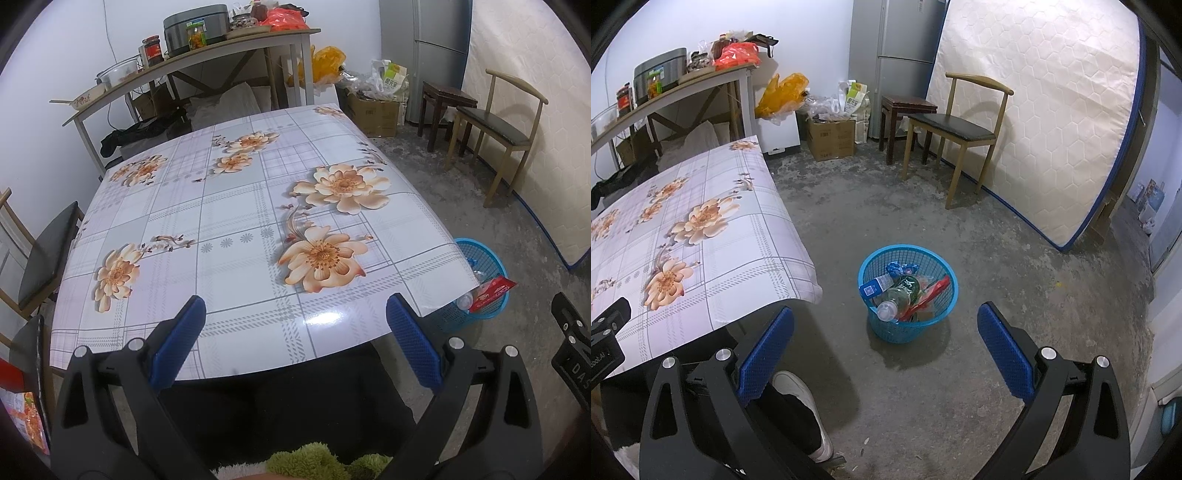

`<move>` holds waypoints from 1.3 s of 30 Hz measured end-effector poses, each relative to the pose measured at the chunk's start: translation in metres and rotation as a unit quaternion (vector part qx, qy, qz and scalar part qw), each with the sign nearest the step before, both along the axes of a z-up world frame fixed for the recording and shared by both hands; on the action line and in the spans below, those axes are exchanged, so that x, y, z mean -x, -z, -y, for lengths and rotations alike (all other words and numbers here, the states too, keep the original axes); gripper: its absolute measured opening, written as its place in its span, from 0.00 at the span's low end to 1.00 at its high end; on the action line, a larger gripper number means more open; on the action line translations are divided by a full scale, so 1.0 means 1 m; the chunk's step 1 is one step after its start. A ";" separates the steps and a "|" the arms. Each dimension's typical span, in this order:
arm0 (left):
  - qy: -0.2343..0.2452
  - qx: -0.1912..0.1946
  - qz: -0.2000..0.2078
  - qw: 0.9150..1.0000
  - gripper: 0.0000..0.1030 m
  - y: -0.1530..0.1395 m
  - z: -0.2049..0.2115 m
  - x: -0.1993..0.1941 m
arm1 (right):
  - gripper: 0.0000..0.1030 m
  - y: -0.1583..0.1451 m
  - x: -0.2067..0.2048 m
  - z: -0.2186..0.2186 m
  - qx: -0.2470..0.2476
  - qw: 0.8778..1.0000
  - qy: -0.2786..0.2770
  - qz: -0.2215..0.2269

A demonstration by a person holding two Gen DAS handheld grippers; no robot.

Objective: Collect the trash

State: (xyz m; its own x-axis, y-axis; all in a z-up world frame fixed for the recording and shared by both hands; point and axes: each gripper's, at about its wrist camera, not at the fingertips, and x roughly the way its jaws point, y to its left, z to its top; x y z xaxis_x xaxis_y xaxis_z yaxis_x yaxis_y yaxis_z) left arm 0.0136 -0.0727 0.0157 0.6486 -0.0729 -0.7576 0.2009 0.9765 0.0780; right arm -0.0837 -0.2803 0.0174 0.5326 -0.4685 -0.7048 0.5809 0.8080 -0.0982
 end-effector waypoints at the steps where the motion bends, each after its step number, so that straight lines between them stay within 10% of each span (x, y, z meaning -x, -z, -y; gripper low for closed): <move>1: 0.000 0.000 0.000 1.000 0.91 0.000 0.000 0.000 | 0.94 0.000 0.000 0.000 0.000 1.000 0.000 0.000; 39: 0.001 -0.003 -0.001 1.000 0.91 0.002 0.000 0.001 | 0.94 -0.005 -0.005 -0.005 -0.003 1.000 -0.001 0.005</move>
State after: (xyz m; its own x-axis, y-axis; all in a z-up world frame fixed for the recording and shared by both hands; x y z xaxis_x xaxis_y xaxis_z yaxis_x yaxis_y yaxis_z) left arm 0.0131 -0.0723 0.0142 0.6464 -0.0697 -0.7598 0.2031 0.9756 0.0833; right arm -0.0784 -0.2754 0.0227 0.5398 -0.4635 -0.7027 0.5806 0.8094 -0.0878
